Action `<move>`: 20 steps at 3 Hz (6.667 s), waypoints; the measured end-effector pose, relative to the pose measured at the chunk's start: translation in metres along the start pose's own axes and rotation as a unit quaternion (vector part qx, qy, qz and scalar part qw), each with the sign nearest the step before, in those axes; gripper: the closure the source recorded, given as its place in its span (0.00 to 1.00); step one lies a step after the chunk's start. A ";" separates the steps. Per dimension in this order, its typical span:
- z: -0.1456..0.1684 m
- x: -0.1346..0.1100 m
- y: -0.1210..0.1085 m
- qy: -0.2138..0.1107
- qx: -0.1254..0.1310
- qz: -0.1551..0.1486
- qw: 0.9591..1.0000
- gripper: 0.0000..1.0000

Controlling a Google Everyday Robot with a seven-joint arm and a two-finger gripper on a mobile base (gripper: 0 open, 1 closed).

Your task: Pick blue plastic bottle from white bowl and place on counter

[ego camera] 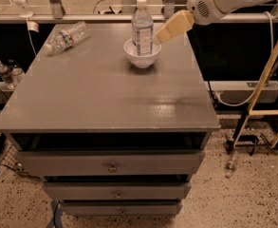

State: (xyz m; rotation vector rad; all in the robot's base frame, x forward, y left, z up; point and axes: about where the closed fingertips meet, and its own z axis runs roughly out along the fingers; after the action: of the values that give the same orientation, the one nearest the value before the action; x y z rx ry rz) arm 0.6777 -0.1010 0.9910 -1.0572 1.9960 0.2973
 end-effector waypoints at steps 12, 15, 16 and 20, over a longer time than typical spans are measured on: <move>0.017 -0.121 0.028 -0.147 -0.017 -0.057 0.987 1.00; 0.033 -0.082 0.144 -0.098 -0.235 -0.097 0.962 1.00; 0.037 -0.076 0.160 -0.088 -0.231 -0.107 0.963 1.00; 0.080 -0.042 0.185 -0.091 -0.195 -0.086 0.973 1.00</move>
Offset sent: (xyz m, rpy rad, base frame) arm 0.0736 0.0268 -0.0160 0.1036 -0.1115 -0.2132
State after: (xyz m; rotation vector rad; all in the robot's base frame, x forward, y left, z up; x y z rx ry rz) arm 0.5930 0.0803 0.9434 -1.3848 1.7067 0.6868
